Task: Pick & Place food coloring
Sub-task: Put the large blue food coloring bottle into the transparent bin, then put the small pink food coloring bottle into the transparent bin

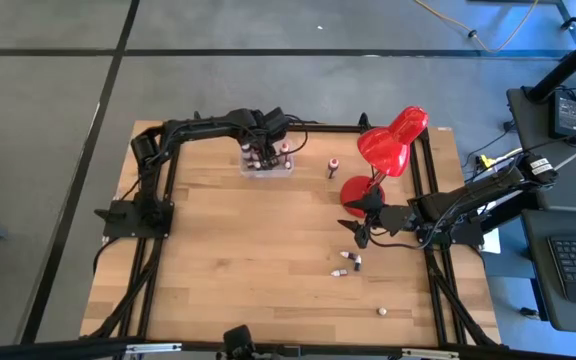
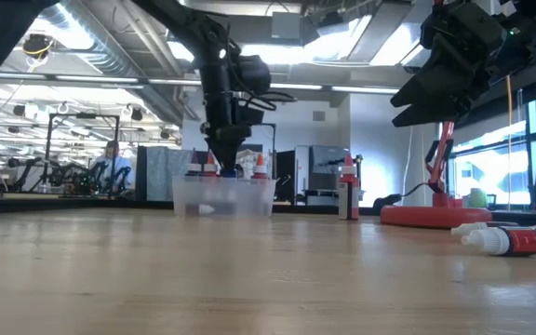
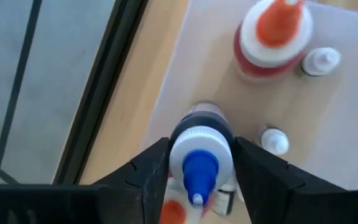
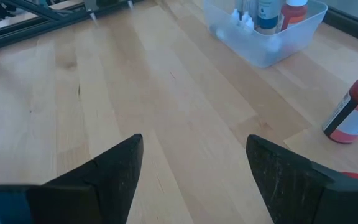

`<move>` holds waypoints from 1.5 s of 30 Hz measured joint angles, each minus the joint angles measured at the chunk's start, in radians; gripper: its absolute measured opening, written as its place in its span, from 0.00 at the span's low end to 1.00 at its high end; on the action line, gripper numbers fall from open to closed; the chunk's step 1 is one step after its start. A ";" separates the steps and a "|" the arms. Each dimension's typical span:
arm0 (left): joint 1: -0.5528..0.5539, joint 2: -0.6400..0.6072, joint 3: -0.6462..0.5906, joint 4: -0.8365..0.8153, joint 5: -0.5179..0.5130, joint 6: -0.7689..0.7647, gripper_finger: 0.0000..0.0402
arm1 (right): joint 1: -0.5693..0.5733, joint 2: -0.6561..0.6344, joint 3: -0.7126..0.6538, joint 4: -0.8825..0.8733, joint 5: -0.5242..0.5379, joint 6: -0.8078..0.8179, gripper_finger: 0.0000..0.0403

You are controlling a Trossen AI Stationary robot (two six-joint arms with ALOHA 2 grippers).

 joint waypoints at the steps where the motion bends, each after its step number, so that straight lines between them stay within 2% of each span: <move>1: 0.000 0.002 0.000 -0.004 0.001 0.000 0.42 | 0.000 0.000 0.000 0.001 0.000 -0.001 0.72; 19: -0.001 0.009 0.000 0.001 -0.012 0.000 0.43 | 0.000 0.000 0.000 0.000 0.000 -0.001 0.72; 30: -0.001 0.009 0.004 -0.005 -0.047 0.000 0.56 | 0.000 0.000 0.000 0.000 0.000 0.000 0.72; 40: -0.018 0.007 0.198 -0.064 -0.066 -0.027 0.55 | 0.000 0.000 0.000 0.001 -0.026 -0.002 0.72; 43: -0.033 0.007 0.259 -0.076 -0.013 -0.050 0.56 | 0.000 0.000 0.000 0.010 -0.100 -0.002 0.72; 45: -0.051 0.006 0.289 -0.073 0.118 -0.078 0.56 | 0.000 0.000 0.000 0.011 -0.156 -0.003 0.72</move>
